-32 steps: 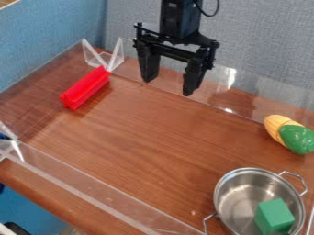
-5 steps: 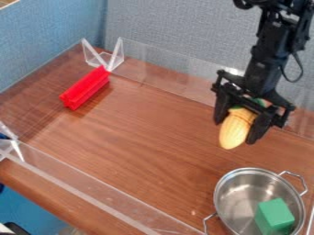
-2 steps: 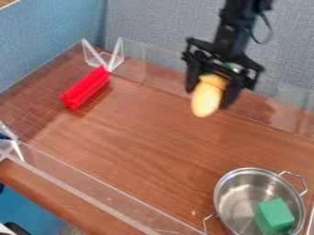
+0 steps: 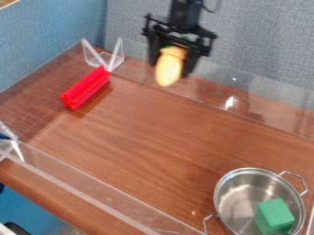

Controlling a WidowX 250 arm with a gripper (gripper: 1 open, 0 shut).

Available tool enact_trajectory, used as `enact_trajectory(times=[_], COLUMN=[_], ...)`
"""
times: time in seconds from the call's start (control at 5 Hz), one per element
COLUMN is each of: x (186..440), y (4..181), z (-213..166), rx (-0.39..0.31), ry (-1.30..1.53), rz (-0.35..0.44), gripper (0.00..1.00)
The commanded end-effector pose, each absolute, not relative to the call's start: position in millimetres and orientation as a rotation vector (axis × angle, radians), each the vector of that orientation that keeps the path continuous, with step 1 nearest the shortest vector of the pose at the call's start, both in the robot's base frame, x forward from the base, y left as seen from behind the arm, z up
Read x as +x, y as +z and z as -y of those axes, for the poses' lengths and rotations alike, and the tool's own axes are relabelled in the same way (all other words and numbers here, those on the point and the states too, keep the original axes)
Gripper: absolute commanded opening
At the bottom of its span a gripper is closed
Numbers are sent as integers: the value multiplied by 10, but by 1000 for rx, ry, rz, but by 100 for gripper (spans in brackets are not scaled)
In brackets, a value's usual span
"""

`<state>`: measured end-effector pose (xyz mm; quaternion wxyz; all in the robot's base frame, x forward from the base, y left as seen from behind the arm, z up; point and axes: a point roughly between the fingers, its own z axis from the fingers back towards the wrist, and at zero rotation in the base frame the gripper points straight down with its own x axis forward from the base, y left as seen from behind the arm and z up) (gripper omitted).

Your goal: Push the yellow object to the left side of the table

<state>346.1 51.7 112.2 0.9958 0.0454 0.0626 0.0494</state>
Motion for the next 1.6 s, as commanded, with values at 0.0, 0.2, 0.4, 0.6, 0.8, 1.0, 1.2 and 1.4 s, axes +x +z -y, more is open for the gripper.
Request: enact_trajectory(times=[0.0, 0.2, 0.4, 0.6, 0.8, 1.0, 1.2, 1.4], x=[3595, 3541, 3476, 3547, 3580, 3545, 3510, 3480], y=[1209, 1038, 829, 758, 826, 742, 659, 595], z=[-655, -629, -544, -544, -526, -534, -542, -551], rx=[105, 113, 120, 123, 117, 109, 101, 92], ry=[116, 145, 160, 155, 145, 162, 181, 198], rz=[-68, -88, -106, -112, -104, -105, -106, -104], gripper=[0, 0, 0, 0, 0, 0, 0, 0])
